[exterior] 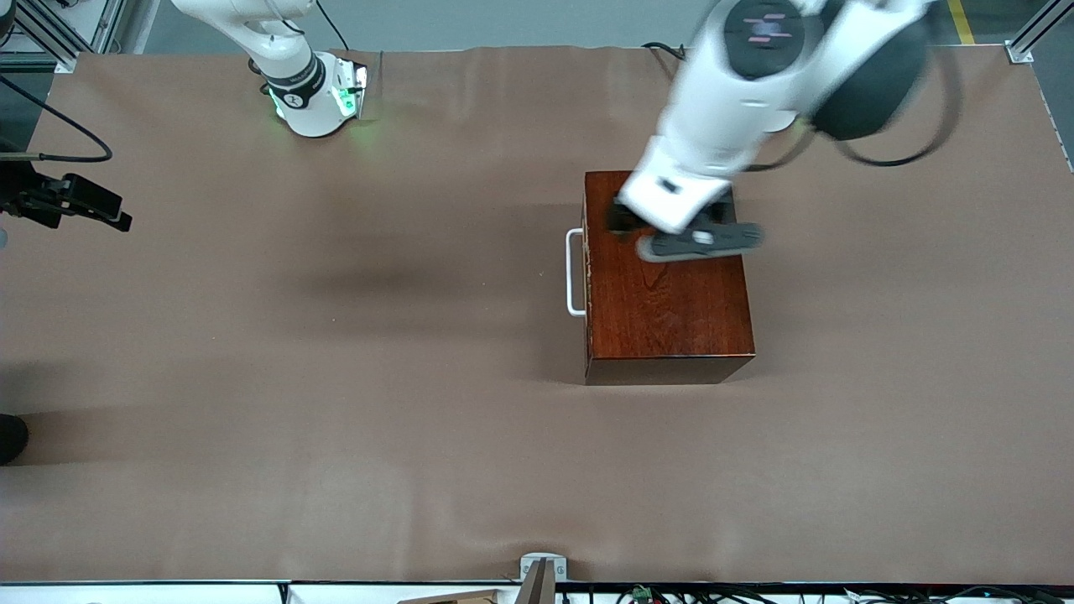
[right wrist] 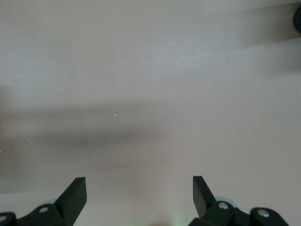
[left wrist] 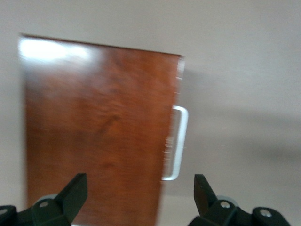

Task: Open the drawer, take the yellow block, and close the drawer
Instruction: 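Reach the left gripper down to the white drawer handle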

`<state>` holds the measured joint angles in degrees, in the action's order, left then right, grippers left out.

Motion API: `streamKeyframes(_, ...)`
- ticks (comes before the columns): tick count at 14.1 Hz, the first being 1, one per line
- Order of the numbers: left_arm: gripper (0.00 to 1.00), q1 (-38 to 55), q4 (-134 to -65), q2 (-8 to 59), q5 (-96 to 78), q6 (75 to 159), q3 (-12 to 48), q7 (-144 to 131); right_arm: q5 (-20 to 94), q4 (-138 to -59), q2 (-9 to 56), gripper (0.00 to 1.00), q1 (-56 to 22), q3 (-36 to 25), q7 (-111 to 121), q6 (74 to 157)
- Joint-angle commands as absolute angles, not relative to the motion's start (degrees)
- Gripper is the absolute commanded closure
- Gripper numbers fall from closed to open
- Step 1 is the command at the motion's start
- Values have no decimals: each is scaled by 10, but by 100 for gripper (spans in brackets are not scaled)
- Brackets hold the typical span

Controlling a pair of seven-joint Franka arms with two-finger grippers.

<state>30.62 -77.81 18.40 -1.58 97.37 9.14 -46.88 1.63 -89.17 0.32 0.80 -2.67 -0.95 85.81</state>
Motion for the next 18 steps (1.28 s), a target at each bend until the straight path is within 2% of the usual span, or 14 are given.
streamKeyframes(1,0,347,-747,223,-16,998,87,-522,14,-880,9,0,11,-25,-15,853)
streamKeyframes(6,0,424,-744,293,-11,1082,77,-631,12,-880,9,0,11,-25,-15,855)
streamKeyframes(13,0,494,-744,365,123,1065,79,-598,12,-879,9,0,8,-25,-14,855)
streamKeyframes(18,0,487,-746,373,135,1053,77,-513,11,-879,12,0,11,-25,-13,856)
